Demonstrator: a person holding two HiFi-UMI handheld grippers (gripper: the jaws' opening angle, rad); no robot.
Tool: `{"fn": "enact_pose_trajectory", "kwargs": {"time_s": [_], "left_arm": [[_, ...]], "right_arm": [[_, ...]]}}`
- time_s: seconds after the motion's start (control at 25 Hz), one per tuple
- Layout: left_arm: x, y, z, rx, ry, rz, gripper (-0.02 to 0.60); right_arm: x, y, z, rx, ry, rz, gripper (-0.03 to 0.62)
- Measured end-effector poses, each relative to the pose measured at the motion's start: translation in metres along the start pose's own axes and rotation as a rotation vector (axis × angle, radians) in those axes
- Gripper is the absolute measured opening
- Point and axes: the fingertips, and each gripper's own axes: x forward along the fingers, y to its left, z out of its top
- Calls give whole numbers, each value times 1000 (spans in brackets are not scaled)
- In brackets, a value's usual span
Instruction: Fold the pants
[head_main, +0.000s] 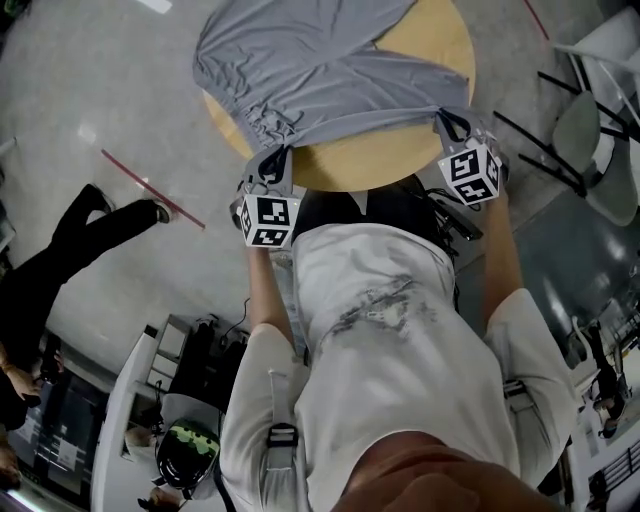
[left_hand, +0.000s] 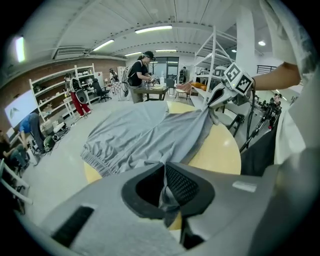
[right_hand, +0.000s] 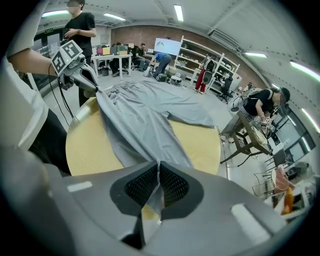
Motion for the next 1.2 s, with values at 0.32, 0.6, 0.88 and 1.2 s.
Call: {"fn": "enact_pose_trajectory", "kwargs": {"time_s": [0.32,0.6,0.88,1.2], "left_arm": [[6,19,20,-34,-15,28,22],[11,32,30,-54,-22,41,21],[17,45,45,-67,-34,54,22],[20,60,61,-109,-59,86,22]], "right_arm": [[15,-29,25,-43,-9,8,23],[27,-51,47,-82,-23,-4,23],[32,-72,67,-116,-35,-19,23],[41,-99,94,-168,-57,-36,23]]}}
